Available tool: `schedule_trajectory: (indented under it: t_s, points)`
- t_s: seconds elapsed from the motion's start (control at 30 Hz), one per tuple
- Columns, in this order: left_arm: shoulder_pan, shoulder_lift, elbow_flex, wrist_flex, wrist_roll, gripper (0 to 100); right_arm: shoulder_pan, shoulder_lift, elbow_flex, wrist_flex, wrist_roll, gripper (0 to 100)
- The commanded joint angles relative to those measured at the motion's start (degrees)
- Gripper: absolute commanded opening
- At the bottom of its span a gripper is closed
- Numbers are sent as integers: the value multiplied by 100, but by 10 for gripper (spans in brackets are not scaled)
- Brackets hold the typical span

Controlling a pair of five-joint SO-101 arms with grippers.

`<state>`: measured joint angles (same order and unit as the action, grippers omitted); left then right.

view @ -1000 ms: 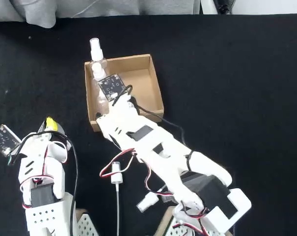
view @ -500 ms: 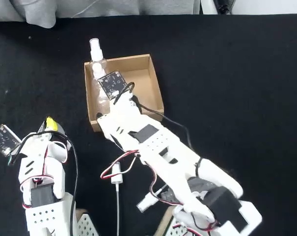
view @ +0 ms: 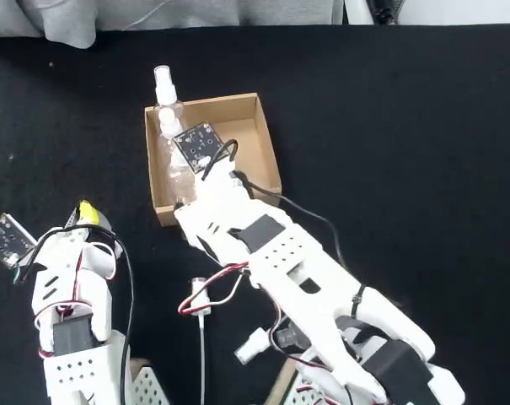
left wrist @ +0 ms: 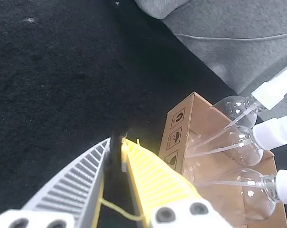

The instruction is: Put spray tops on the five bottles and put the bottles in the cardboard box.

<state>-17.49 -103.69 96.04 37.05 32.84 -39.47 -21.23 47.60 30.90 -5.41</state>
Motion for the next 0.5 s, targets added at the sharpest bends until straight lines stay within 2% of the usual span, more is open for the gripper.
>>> schedule_trajectory:
  t_s: [0.0, 0.47]
  points:
    - [-48, -62, 136, -141, -44, 30, -141, -418, -251, 281, 229, 379]
    - [-48, -62, 136, -141, -44, 30, -141, -1455, -268, 1653, 985, 378]
